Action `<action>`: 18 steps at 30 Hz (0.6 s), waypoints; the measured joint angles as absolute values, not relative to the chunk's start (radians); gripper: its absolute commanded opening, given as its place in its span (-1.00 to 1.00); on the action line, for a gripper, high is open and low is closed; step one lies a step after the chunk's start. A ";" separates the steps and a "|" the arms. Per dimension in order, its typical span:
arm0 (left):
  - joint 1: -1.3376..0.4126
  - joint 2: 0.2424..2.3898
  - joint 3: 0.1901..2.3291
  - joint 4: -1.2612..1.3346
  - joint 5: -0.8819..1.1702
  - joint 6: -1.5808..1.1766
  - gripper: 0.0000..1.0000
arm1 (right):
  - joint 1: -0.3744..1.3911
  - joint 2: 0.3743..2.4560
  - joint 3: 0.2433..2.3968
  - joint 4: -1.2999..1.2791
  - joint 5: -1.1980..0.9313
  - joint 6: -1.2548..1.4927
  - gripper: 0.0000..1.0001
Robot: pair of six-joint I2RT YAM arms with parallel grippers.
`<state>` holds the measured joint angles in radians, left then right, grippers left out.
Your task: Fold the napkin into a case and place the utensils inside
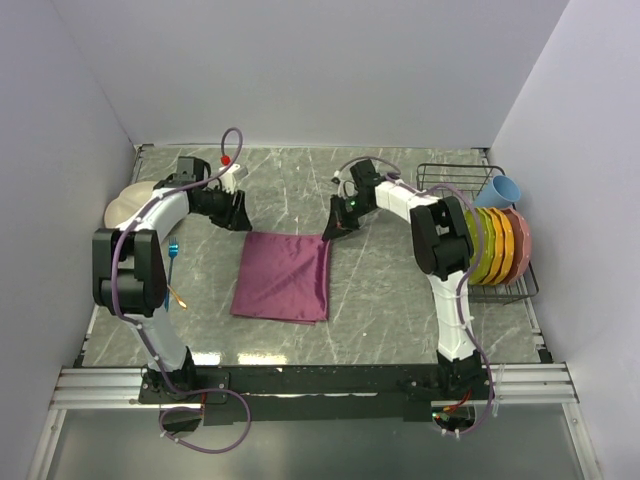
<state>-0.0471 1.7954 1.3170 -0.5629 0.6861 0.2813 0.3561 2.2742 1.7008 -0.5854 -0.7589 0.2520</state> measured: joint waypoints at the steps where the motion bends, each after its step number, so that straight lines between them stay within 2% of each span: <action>1: -0.044 1.794 1.313 -0.562 0.684 0.279 -0.02 | 0.364 2.272 1.701 -0.585 -0.751 0.244 -1.00; 18: -0.003 1.770 1.277 -0.538 0.656 0.263 -0.02 | 0.529 2.132 1.701 -0.587 -0.542 0.055 -1.00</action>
<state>-0.0032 1.7702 1.2770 -0.5381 0.6559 0.2634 0.5293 2.1319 1.7012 -0.5873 -0.5423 0.0551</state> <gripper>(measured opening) 0.489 0.020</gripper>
